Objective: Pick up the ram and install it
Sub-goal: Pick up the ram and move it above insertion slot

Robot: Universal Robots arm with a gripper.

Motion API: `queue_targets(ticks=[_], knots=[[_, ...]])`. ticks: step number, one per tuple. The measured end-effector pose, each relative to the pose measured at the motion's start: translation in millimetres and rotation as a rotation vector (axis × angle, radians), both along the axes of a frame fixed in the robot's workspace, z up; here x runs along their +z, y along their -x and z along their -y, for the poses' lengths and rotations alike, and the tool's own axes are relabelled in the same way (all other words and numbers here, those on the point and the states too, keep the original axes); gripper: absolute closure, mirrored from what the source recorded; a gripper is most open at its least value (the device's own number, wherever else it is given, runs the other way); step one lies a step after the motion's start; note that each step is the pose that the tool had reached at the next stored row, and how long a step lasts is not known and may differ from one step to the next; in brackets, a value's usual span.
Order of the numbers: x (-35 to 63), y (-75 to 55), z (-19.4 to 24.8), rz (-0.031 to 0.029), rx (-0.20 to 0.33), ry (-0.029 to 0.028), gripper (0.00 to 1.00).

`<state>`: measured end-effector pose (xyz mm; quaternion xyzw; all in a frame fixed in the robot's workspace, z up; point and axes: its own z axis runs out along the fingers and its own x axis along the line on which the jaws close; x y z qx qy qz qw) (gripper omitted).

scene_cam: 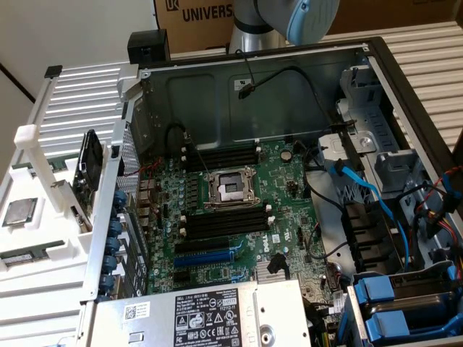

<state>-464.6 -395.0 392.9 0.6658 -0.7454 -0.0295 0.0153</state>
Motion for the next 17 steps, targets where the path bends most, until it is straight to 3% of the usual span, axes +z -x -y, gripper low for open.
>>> queue_targets(ticks=[12,17], knots=[[-0.2,0.4,0.4,0.0007,0.016,0.0002,0.89],[-5.0,3.1,0.6,0.0146,0.017,0.0002,0.89]])
